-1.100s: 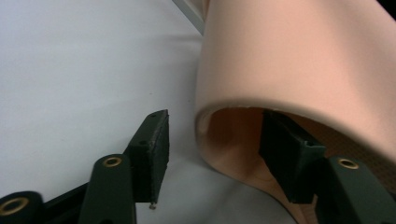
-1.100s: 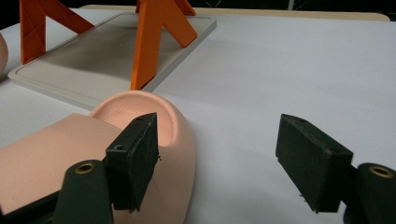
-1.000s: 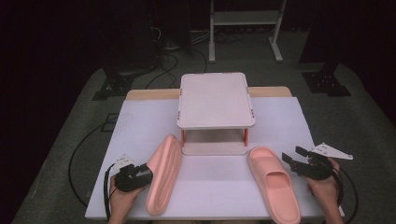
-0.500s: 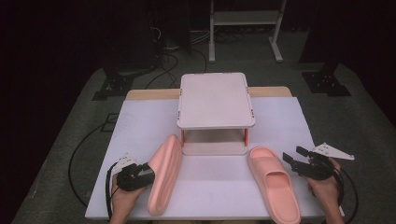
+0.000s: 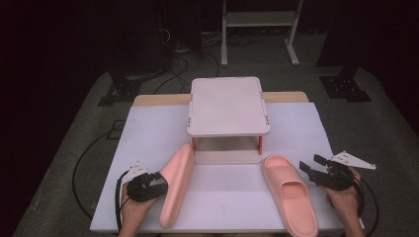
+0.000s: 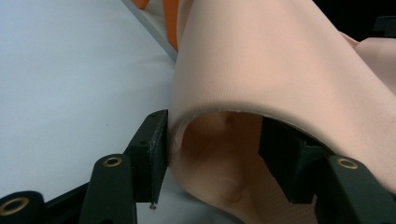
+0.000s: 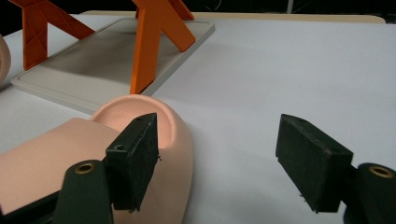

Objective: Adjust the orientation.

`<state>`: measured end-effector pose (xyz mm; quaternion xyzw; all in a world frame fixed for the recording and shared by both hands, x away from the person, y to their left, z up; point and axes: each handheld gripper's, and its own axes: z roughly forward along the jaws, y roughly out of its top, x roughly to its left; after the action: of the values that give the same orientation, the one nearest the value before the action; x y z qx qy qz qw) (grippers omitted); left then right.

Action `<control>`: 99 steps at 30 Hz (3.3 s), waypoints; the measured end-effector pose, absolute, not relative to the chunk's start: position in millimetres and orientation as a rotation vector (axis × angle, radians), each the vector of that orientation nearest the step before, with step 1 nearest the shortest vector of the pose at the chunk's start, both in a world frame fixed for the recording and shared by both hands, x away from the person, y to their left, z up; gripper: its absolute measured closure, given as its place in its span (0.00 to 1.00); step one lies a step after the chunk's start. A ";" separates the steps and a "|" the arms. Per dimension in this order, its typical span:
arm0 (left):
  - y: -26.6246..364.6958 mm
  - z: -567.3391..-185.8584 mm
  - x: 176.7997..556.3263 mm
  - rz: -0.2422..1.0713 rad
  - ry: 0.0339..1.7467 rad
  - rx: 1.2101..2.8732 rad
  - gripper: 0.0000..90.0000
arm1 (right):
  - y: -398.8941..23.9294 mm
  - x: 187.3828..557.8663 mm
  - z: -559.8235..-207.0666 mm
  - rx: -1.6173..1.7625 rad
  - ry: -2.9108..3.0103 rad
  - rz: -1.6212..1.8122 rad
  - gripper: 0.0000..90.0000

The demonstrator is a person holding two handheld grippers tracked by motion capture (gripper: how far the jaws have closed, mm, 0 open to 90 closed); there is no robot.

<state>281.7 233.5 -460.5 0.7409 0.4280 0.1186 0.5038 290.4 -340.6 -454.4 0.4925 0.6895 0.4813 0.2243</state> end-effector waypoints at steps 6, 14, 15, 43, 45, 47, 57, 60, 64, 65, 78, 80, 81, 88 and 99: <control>228.5 -459.3 282.5 0.288 1.026 1.779 0.46 | -340.8 290.4 -454.3 1.358 1.903 1.332 0.33; 222.3 -457.2 284.4 0.275 1.010 1.782 0.45 | -341.2 290.2 -454.1 1.358 1.902 1.336 0.33; 221.1 -457.3 284.8 0.275 1.007 1.783 0.45 | -341.2 290.1 -454.1 1.358 1.901 1.337 0.33; 174.6 -462.9 286.8 0.194 0.917 1.848 0.42 | -345.5 281.5 -449.8 1.327 1.907 1.413 0.33; 172.5 -463.2 286.2 0.195 0.912 1.863 0.42 | -346.5 279.2 -448.5 1.323 1.914 1.418 0.33; 171.2 -463.4 285.4 0.212 0.909 1.869 0.43 | -347.8 277.3 -447.6 1.315 1.921 1.427 0.33; 171.2 -464.7 284.3 0.224 0.913 1.861 0.45 | -349.9 259.7 -446.3 1.258 1.972 1.466 0.33; 171.1 -464.5 283.8 0.233 0.912 1.866 0.47 | -348.9 251.3 -444.7 1.224 1.987 1.486 0.33; 170.9 -464.6 283.4 0.238 0.914 1.864 0.47 | -348.3 246.0 -444.3 1.206 2.001 1.494 0.33; 171.1 -464.6 283.4 0.237 0.915 1.866 0.47 | -348.1 244.4 -444.4 1.199 2.007 1.494 0.33; 171.7 -465.0 282.6 0.243 0.915 1.864 0.49 | -334.9 237.4 -453.2 1.143 2.104 1.429 0.35; 171.7 -465.0 282.4 0.243 0.917 1.862 0.49 | -332.5 239.6 -455.3 1.146 2.119 1.418 0.37; 171.7 -465.0 282.3 0.244 0.918 1.863 0.50 | -331.6 240.3 -455.8 1.149 2.124 1.410 0.38; 171.7 -464.8 281.3 0.248 0.923 1.854 0.52 | -323.5 249.9 -462.4 1.160 2.159 1.342 0.49; 174.8 -463.8 280.1 0.262 0.926 1.840 0.59 | -315.4 254.1 -463.9 1.169 2.142 1.249 0.64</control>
<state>280.1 174.8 -463.8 0.7633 0.3844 0.1087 0.5078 254.1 -315.4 -463.9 0.4179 0.7659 0.4464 0.1987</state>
